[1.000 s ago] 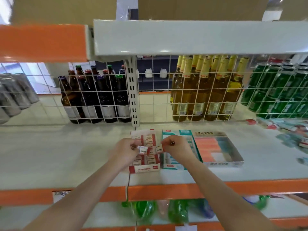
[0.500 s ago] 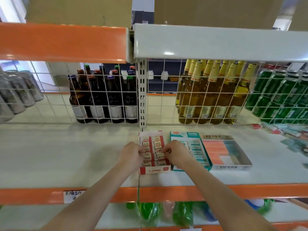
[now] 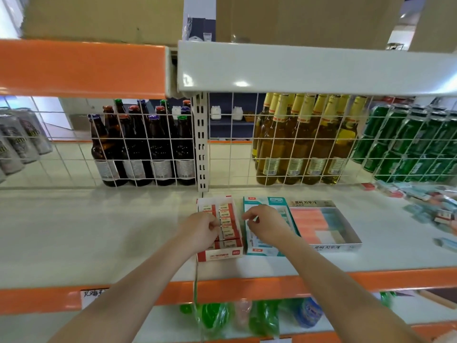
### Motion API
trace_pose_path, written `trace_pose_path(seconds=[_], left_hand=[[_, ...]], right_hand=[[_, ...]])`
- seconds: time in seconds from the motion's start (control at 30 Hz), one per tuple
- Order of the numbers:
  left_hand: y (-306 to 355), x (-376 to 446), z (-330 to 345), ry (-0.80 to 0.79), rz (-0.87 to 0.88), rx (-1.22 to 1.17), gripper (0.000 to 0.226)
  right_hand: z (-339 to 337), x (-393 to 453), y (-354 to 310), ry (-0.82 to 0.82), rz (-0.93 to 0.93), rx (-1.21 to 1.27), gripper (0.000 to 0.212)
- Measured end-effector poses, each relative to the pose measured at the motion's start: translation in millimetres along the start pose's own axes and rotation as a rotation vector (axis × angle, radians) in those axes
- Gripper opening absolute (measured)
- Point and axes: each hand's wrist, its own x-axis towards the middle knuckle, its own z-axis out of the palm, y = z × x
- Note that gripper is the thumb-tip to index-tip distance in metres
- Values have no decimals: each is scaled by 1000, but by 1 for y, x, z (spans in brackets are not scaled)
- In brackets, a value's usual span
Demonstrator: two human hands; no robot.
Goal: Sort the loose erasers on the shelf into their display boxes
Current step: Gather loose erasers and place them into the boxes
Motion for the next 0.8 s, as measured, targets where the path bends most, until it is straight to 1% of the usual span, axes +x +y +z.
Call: trace_pose_path(seconds=[0.2, 0.3, 0.37, 0.47, 0.63, 0.8], left_hand=[[51, 14, 14, -9, 117, -37, 23], [88, 24, 27, -48, 185, -12, 22], [115, 33, 36, -75, 227, 21, 22], [154, 47, 54, -113, 272, 76, 24], [220, 67, 91, -149, 353, 81, 22], [277, 89, 131, -195, 396, 77, 25]], right_hand=[[-32, -14, 56, 79, 107, 21, 25], [-54, -24, 91, 139, 163, -48, 25], [-70, -32, 118, 168, 223, -29, 27], [-94, -44, 162, 182, 279, -8, 22], [-135, -63, 231, 252, 320, -7, 30], [-165, -74, 294, 264, 388, -16, 32]])
